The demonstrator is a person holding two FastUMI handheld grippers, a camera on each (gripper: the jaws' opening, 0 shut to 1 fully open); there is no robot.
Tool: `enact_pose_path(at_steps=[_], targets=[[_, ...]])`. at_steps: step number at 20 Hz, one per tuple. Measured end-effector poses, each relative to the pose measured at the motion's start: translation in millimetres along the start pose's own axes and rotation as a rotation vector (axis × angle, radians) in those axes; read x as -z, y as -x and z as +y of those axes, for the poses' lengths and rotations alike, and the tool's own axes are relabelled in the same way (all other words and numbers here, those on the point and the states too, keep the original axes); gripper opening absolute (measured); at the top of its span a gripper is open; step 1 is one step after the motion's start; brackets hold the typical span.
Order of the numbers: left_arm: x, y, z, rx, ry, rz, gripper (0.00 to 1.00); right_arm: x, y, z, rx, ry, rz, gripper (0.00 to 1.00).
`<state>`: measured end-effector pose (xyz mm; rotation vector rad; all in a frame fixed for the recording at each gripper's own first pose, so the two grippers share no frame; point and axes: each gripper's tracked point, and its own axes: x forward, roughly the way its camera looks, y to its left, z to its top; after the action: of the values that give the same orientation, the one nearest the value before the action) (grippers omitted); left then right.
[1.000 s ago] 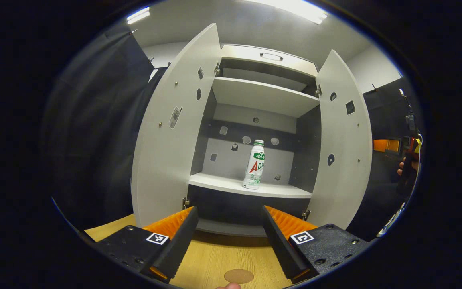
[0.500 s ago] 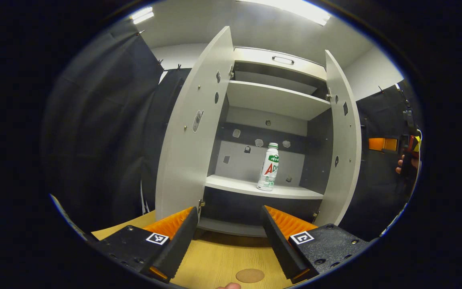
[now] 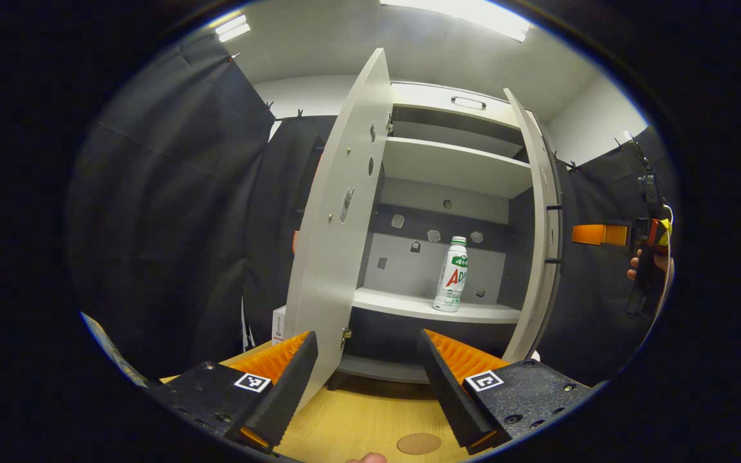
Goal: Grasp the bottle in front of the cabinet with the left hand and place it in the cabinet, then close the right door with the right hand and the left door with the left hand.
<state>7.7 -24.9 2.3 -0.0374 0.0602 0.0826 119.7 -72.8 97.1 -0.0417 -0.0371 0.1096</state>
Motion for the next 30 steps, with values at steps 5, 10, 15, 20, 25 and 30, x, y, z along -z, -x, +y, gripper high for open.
enact_pose_path(at_steps=[5,10,15,20,25,30], targets=[[-21,1,31,-0.088,0.023,-0.055,0.95,11,-26,27,-0.033,-0.004,0.028,0.98],[-46,5,75,-0.192,0.008,-0.113,0.94,17,-44,40,-0.031,0.020,0.033,0.97],[-76,5,129,-0.334,-0.018,-0.174,0.94,21,-74,53,-0.014,0.024,0.061,0.97],[-100,-21,167,-0.388,-0.016,-0.186,0.94,28,-99,56,-0.010,-0.023,0.067,0.97],[-129,-60,190,-0.404,-0.046,-0.229,0.94,31,-108,57,-0.013,-0.071,0.091,0.97],[-140,-95,161,-0.295,-0.054,-0.239,0.92,28,-103,48,0.010,-0.100,0.103,0.97]])
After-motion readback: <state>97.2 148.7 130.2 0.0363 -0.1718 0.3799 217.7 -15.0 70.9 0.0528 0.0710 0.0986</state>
